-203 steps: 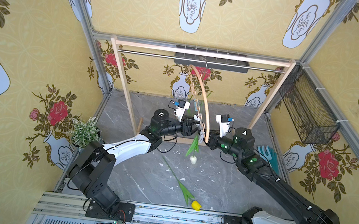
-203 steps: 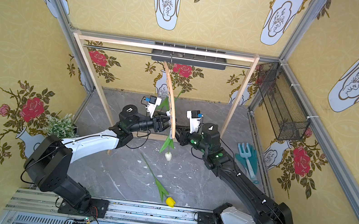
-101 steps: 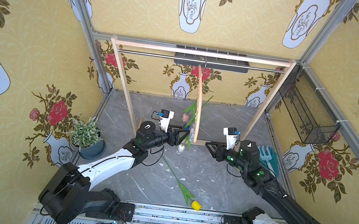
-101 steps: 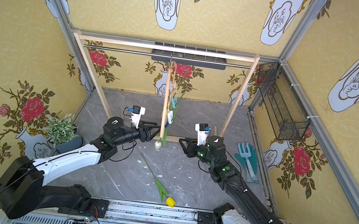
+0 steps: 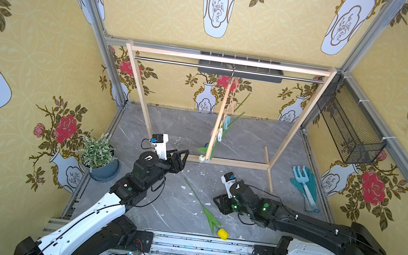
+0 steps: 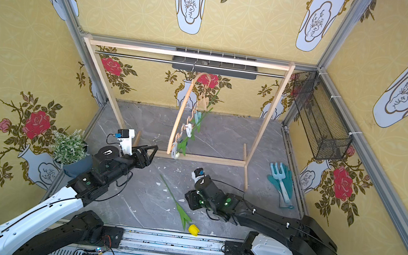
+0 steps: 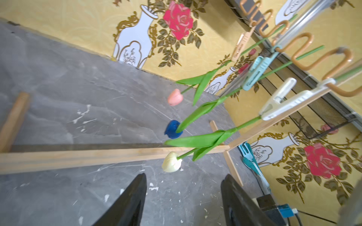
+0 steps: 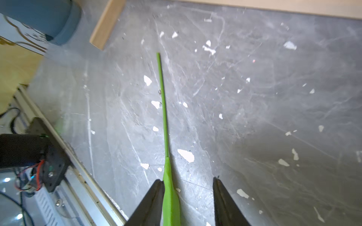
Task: Dry the flowers on a clothes hanger
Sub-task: Clamp the flower onto the hanger, then pick up the flower at the center of the board.
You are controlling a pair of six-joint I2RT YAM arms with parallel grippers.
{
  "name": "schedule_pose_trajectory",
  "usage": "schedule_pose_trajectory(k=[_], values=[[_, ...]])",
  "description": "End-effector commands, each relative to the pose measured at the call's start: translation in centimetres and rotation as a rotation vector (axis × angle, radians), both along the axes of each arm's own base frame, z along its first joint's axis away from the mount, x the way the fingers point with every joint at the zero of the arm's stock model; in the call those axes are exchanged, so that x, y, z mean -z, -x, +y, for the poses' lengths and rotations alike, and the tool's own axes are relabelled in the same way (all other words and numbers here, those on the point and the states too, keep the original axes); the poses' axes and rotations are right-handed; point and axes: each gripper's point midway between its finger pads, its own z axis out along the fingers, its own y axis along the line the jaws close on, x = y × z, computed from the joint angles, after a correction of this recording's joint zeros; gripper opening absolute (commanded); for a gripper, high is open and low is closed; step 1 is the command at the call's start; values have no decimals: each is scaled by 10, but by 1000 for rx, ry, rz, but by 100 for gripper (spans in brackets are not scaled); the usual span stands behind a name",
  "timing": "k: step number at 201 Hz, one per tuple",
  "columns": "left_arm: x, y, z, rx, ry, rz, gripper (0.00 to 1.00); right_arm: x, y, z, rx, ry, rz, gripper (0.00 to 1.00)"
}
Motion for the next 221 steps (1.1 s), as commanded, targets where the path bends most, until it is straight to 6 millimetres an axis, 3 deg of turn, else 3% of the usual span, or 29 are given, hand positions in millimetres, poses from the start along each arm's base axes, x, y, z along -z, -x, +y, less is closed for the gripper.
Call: schedule_pose_trajectory(k=[1, 39, 80, 161, 195, 221], values=[[36, 7, 35, -171, -56, 159, 61, 9, -3, 18, 37, 11, 2, 45], [58, 17, 54, -260, -41, 230, 44, 27, -6, 50, -7, 53, 43, 44], [64, 22, 66, -317, -21, 239, 37, 47, -8, 65, -37, 126, 59, 41], [71, 22, 62, -309, 2, 267, 29, 74, 6, 72, -107, 274, 55, 12], [74, 21, 59, -300, 0, 280, 29, 73, -3, 75, -118, 319, -2, 0], [75, 22, 57, -290, 6, 288, 29, 62, -10, 85, -164, 316, -69, 0]])
